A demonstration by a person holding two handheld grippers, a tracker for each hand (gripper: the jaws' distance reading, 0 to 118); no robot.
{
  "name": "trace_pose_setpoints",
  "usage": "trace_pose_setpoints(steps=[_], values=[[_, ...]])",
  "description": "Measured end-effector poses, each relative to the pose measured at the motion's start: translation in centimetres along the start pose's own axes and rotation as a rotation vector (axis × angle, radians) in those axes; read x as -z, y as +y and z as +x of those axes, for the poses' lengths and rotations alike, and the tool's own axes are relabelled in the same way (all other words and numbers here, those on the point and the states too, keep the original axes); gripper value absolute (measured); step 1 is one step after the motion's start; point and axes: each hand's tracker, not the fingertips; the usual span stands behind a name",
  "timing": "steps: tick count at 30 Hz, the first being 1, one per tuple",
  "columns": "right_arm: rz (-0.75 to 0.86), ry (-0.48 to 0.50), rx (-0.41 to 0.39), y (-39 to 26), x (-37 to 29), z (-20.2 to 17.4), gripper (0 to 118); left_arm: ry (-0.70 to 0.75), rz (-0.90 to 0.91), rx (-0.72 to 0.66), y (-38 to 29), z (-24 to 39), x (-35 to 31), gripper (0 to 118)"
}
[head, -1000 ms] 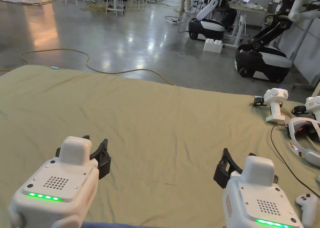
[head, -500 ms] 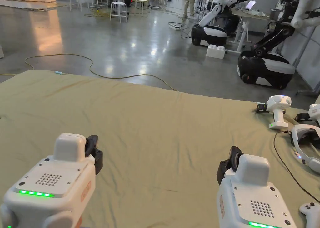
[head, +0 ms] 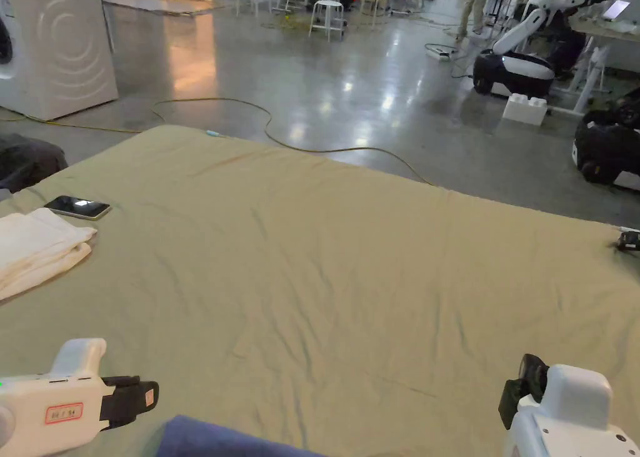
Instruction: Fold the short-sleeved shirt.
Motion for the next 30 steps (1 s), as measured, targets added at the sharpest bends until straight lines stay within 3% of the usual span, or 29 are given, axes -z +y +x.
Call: trace_pose_setpoints(steps=[2, 5, 10, 14, 16, 19, 20, 22, 23, 30], values=[[-0.017, 0.005, -0.007, -0.3, 0.1, -0.3, 0, -0.057, -0.072, -0.055, -0.4, -2.1, 0.8, 25], [-0.038, 0.009, -0.018, -0.9, 0.2, -0.5, 0, -0.184, -0.173, -0.174, -1.5, -4.0, 2.0, 66], [-0.067, 0.008, -0.029, -1.5, 0.2, -0.4, 0, -0.290, -0.278, -0.324, -3.7, -5.7, 4.9, 68], [-0.085, 0.002, -0.039, -1.9, 0.1, -0.2, 0, -0.499, -0.209, -0.526, -4.6, -8.4, 6.6, 68], [-0.093, 0.000, -0.041, -2.0, 0.1, -0.2, 0, -0.544, -0.256, -0.591, -5.0, -7.5, 7.0, 67], [-0.104, -0.002, -0.045, -2.3, 0.3, -0.2, 0, -0.553, -0.240, -0.559, -5.2, -5.6, 7.3, 61], [-0.108, -0.001, -0.046, -2.4, 0.3, -0.2, 0, -0.542, -0.242, -0.535, -5.2, -5.4, 8.0, 53], [-0.114, 0.002, -0.043, -2.6, 0.3, -0.3, 0, -0.488, -0.267, -0.444, -5.2, -4.1, 8.5, 22], [-0.117, 0.003, -0.043, -2.6, 0.4, -0.4, 0, -0.415, -0.281, -0.392, -5.4, -3.2, 8.7, 18], [-0.124, 0.015, -0.057, -2.7, 0.2, -0.4, 0, -0.404, -0.211, -0.386, -3.9, -2.2, 5.4, 10]])
